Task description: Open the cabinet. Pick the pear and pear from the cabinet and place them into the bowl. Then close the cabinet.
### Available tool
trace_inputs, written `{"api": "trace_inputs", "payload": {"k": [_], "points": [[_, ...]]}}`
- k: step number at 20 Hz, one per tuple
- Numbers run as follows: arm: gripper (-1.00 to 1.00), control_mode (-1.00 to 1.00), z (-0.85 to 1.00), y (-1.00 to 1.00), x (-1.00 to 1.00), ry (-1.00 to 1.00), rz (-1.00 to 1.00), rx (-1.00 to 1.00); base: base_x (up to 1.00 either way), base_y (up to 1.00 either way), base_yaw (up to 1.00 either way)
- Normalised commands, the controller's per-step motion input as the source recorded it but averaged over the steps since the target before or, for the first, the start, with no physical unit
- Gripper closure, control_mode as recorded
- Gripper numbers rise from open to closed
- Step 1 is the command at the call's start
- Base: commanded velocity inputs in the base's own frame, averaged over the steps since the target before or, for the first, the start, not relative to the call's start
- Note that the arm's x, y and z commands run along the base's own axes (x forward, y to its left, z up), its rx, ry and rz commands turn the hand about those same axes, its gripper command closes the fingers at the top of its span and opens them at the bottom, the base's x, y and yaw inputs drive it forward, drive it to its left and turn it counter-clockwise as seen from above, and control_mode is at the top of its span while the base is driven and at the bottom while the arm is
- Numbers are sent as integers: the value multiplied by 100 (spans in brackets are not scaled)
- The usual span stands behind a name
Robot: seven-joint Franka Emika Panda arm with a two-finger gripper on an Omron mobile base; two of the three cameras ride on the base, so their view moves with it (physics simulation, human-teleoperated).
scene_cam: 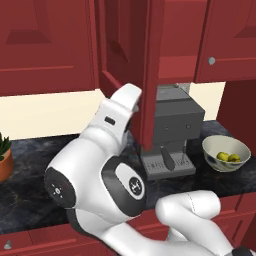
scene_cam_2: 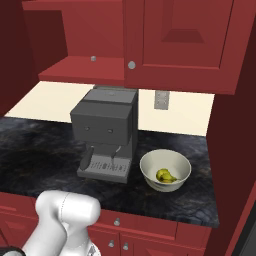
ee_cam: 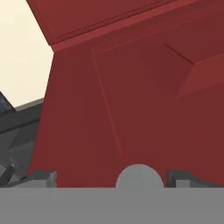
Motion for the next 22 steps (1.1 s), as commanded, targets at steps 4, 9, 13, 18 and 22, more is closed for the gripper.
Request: {"api": "trace_inputs", "payload": {"k": [4, 9, 13, 18, 22], "points": [[-100, -100, 0, -59, 0, 0, -1, -1, 0, 0, 0], [-100, -100, 0, -66, 2, 0, 0, -1, 0, 0, 0], [-100, -100, 0, -63, 33, -3, 3, -1, 0, 0, 0], [-100, -100, 0, -49, 64, -10, 11, -1, 0, 0, 0], [-100, -100, 0, -43, 68, -13, 10, -1, 0, 0, 0]]}}
